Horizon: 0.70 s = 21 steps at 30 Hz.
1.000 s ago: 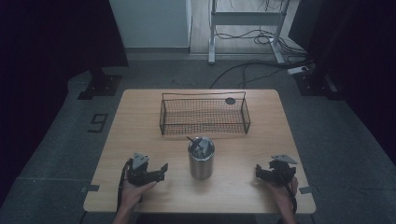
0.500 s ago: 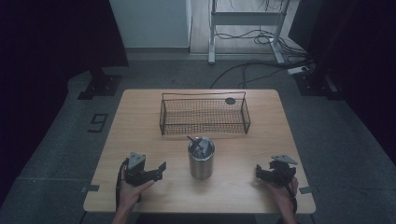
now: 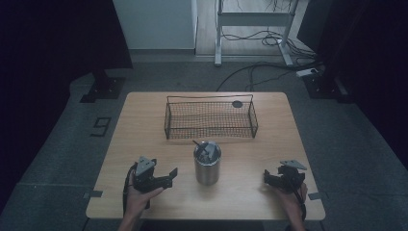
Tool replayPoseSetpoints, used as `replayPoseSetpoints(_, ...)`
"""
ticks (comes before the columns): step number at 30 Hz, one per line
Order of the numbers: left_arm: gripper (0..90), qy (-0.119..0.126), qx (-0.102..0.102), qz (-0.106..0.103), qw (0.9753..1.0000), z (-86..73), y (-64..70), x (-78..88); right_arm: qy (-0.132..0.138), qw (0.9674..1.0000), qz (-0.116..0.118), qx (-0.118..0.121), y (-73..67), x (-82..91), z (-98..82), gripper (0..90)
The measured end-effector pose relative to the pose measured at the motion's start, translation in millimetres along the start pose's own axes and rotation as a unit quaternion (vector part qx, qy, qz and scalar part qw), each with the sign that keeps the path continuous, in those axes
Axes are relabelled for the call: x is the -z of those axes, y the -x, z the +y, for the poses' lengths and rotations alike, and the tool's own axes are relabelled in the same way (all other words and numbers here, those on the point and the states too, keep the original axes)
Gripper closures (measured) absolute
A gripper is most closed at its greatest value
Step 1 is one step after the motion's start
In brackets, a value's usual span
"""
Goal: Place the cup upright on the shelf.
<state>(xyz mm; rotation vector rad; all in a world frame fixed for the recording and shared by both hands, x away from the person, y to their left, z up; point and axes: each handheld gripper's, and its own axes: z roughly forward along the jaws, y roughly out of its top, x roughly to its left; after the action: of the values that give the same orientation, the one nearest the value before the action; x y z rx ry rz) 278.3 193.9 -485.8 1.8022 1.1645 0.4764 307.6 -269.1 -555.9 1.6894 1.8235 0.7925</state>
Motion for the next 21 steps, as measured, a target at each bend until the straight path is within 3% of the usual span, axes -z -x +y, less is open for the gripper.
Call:
replayPoseSetpoints(15,4.8,0.008,-0.007,-0.049,0.9988,17.8,26.4,-6.0,0.001,1.0,0.0,0.0,0.2,0.1,0.0,6.0)
replayPoseSetpoints(21,2.8,0.0,-0.028,-0.066,0.9975,22.2,40.9,-10.6,0.002,1.0,-0.001,-0.001,0.4,0.3,-0.1,6.1)
